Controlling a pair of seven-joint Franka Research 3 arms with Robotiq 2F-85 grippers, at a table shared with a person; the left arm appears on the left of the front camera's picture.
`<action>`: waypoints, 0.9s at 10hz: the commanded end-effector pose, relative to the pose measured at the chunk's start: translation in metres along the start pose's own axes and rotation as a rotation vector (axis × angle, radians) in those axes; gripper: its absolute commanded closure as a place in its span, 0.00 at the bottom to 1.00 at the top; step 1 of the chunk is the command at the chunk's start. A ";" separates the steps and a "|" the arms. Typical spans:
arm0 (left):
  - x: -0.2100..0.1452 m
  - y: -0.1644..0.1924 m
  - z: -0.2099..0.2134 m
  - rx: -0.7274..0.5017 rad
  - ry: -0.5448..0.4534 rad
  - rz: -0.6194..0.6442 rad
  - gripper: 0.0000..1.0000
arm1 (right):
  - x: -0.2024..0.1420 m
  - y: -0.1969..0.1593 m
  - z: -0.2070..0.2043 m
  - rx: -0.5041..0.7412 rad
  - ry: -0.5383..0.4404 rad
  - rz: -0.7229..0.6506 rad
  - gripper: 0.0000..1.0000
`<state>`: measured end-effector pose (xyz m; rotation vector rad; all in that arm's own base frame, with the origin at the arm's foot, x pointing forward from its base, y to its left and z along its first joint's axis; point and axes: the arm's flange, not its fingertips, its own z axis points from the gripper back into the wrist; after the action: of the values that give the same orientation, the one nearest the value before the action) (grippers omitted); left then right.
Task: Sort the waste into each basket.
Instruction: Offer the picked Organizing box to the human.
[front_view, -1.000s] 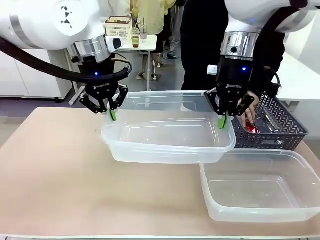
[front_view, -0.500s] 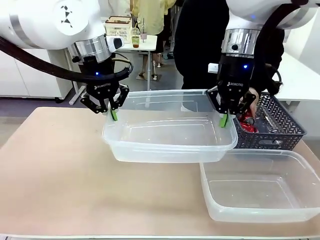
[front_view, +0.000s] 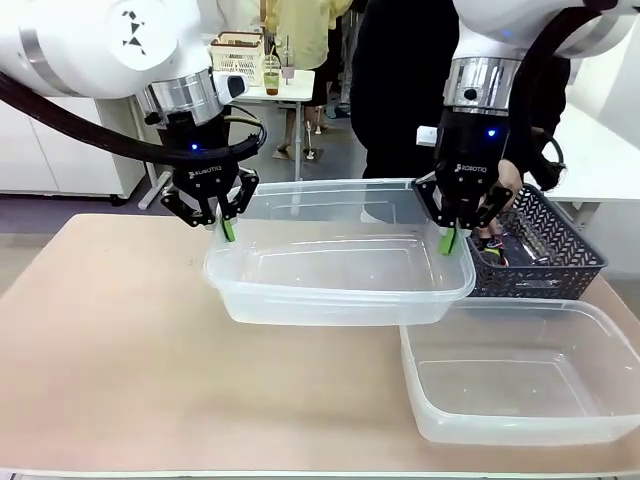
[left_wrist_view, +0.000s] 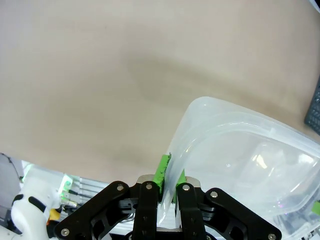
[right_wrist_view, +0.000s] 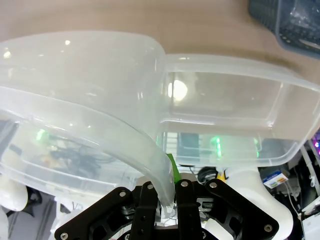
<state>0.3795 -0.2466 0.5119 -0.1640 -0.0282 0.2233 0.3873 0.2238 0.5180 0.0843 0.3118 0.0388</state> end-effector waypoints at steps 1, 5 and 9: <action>0.002 0.000 0.005 -0.023 -0.014 0.029 0.94 | -0.004 0.004 0.005 0.004 0.020 0.012 0.95; 0.002 0.000 0.005 -0.023 -0.014 0.029 0.94 | -0.004 0.004 0.005 0.004 0.020 0.012 0.95; 0.002 0.000 0.005 -0.023 -0.014 0.029 0.94 | -0.004 0.004 0.005 0.004 0.020 0.012 0.95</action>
<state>0.3795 -0.2466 0.5119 -0.1640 -0.0282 0.2232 0.3873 0.2238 0.5180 0.0843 0.3118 0.0388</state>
